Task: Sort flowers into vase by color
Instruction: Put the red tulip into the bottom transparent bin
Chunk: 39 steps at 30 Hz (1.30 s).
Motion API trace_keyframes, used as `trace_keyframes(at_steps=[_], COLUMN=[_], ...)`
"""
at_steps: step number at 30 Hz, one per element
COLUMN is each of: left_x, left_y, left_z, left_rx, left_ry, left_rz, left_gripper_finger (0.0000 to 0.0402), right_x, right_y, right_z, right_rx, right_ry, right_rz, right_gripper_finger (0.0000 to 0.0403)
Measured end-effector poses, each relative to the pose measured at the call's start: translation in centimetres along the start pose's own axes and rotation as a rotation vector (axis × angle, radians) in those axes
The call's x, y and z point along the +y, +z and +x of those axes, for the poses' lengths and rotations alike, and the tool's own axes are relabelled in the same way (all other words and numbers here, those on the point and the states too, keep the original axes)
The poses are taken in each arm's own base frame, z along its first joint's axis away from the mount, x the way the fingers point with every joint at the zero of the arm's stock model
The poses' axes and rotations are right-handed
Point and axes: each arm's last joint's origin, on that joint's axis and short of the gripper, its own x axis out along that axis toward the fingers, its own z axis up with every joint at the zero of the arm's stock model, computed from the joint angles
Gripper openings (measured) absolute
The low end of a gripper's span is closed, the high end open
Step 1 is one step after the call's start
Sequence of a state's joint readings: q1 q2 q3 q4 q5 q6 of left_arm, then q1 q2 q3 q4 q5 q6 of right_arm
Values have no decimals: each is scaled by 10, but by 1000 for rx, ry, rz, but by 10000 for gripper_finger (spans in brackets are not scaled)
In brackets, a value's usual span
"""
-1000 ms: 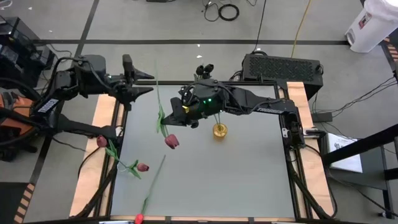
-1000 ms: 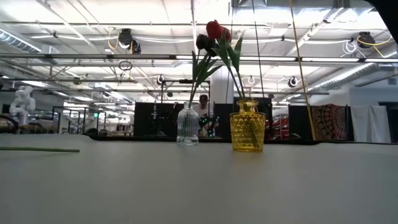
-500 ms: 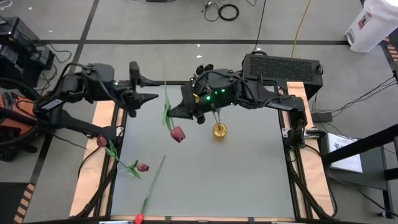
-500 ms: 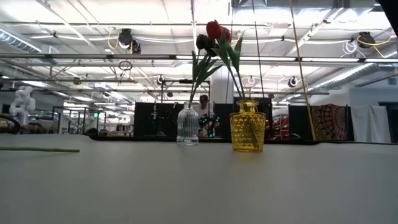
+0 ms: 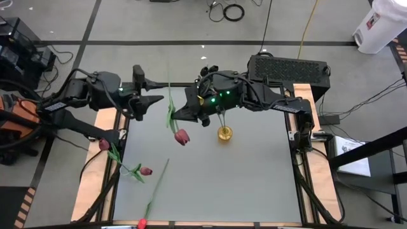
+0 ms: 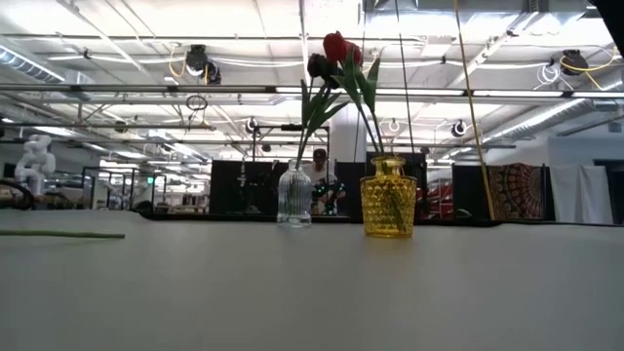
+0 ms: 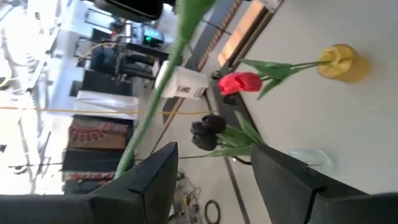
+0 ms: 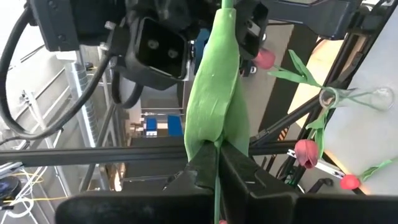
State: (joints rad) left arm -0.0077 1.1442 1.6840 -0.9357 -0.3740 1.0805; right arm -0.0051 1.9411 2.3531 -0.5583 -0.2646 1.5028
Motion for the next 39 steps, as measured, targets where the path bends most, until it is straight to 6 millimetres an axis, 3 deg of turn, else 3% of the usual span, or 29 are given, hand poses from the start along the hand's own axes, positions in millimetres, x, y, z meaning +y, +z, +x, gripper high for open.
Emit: trace_keyframes(at_steps=[23,39], left_x=[1,-7], left_y=[23,46], left_z=[-7,9], left_rx=[-130,-204], left_ry=[74,44], left_rz=[53,74], left_gripper_finger=[210,210], right_x=[1,3], right_y=[-6,-8], right_z=[2,2], right_rx=[19,23], right_ry=[9,26], right_rz=[63,73], right_gripper_finger=[0,0])
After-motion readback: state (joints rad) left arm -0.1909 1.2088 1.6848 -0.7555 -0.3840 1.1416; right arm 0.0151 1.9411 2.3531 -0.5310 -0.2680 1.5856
